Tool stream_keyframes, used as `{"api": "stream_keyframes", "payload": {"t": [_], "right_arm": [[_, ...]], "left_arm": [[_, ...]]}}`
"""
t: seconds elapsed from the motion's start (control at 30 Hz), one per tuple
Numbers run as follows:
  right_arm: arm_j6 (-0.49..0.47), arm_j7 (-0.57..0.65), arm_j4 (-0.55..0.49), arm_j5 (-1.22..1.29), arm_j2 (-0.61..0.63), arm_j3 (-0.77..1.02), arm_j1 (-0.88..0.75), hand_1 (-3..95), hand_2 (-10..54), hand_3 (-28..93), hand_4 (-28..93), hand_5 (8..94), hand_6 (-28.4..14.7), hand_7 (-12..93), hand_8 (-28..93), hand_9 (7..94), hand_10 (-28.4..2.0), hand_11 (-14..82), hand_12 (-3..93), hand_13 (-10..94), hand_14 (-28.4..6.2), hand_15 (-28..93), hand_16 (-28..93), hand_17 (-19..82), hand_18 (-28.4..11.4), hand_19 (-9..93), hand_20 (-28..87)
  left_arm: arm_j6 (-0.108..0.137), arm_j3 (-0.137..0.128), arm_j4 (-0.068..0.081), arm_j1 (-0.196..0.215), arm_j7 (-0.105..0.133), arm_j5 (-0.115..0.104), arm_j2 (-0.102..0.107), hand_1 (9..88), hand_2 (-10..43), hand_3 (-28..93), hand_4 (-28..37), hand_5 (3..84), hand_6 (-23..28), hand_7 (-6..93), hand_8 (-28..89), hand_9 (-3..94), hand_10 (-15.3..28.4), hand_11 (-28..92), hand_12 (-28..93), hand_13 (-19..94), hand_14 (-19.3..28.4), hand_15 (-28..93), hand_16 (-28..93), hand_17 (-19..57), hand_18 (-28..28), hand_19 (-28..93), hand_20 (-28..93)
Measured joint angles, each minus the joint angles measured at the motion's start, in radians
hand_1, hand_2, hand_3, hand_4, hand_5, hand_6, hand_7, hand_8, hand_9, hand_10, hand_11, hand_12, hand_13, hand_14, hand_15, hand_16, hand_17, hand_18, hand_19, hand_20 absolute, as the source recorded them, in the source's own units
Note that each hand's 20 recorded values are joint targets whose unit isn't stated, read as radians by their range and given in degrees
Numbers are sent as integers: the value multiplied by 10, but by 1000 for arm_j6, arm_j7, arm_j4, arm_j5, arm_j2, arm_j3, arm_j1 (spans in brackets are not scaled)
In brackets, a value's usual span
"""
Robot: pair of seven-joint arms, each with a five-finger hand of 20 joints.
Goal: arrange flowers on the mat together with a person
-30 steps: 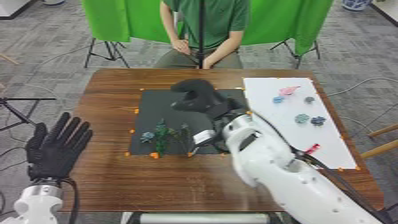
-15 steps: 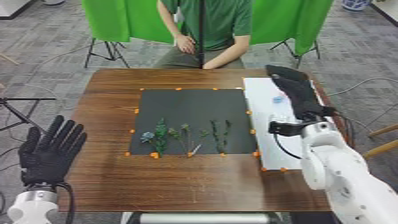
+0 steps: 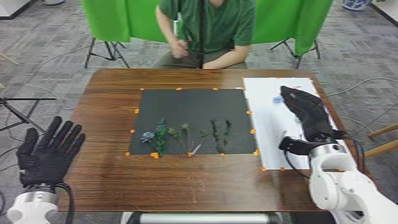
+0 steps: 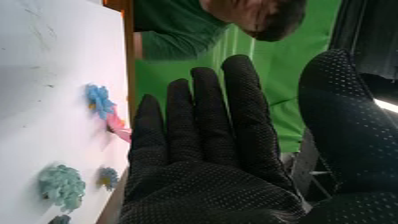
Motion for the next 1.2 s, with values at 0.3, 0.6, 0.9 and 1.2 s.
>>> {"api": "stream_keyframes", "payload": {"t": [0.3,0.6,0.9,1.2], "right_arm": [[0,-5,0,-11,-6,2,0,335,-7,732,-229,524,-4,156,-128,468,-107,56,95,329,-69,119,7,221,-45,2,170],[-20,-8,-16,-13,-11,36,-26,335,-13,737,-229,525,-4,156,-128,465,-106,56,96,326,-71,122,4,220,-50,3,175],[-65,-18,-26,-11,-13,70,-65,335,-15,737,-231,523,-4,155,-127,461,-106,55,97,323,-76,123,6,216,-57,4,179],[-112,-14,-26,-19,-29,75,-67,336,-17,738,-232,523,-3,156,-128,459,-106,55,97,322,-79,123,8,215,-59,3,181]], "left_arm": [[0,1,0,0,2,-3,0,238,116,699,-283,412,68,51,-86,366,130,131,55,276,126,234,-67,-11,96,200,112],[0,1,-1,1,3,-4,-1,239,116,700,-283,412,67,52,-86,365,129,130,55,275,127,238,-67,-12,97,204,112],[1,-1,-2,3,3,-5,-1,241,117,698,-283,413,67,51,-86,366,128,131,56,276,127,239,-68,-13,97,203,111],[1,0,-3,5,3,-5,-1,239,117,700,-283,412,67,52,-86,362,127,129,56,274,128,239,-67,-13,98,204,112]]}}
